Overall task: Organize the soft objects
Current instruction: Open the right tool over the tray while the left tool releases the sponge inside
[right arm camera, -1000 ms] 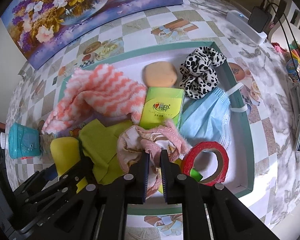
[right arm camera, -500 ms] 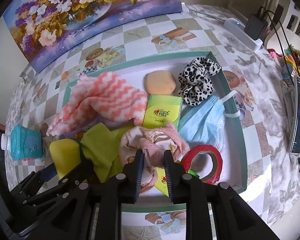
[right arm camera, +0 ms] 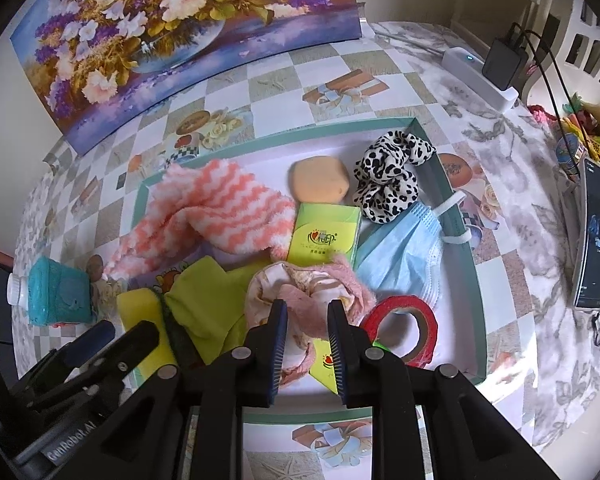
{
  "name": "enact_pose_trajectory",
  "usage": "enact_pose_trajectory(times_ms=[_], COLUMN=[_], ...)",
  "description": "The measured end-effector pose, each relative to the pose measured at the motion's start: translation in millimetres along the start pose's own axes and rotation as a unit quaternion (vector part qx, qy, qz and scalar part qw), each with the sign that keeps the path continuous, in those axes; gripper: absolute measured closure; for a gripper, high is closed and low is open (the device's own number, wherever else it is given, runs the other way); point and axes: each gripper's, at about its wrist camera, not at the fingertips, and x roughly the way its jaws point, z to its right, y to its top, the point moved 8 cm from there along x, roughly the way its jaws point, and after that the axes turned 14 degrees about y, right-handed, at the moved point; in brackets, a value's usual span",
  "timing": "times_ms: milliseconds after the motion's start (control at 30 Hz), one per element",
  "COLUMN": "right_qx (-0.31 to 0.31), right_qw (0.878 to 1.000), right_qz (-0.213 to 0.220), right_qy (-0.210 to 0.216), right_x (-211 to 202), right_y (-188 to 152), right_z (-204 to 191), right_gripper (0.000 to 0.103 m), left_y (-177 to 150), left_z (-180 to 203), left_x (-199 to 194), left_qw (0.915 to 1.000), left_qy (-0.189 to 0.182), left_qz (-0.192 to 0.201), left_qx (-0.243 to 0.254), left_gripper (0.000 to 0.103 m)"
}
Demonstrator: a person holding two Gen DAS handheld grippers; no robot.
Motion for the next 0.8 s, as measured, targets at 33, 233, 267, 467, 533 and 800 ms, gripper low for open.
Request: enact_pose_trajectory(times_ms=[33,233,267,467,533,800], right_qx=[0.0,-0.002,-0.002,-0.007,-0.009,-0.019], right_qw=[1.0,1.0,1.0,1.0,1.0,1.0], right_qz=[0.0,0.0,-0.001,-0.002,0.005,-0.002], right_qy=[0.0,-0.001,-0.001,-0.012,-0.013,-0.018], right_x=[0,0,0,0,-2,1], right_y=[0,-1,-1,-1,1,0], right_z=[0,-1,-1,-3,-4,-6], right_gripper=[0.079,0.079,0.079,0.048,0.041,0.032], left_y=[0,5,6,11,13,16], left_z=[-3,-18,-20,-33,-35,-40], left_x=[-1,-5,-5,-12,-14,-17], left_qw=[1.0,0.9993,0.9992,0.9979,0.9975,0.9965], left_qy=[0.0,0.001,0.005,0.032,0.033,0.035], left_qz=[0.0,0.006,0.008,0.028,0.033,0.048], left_qx=[-0.006,-0.036,-0.039,-0.049,-0.053,-0.058], left_gripper=[0.03,0.03,0.03,0.018,0.018,0.009])
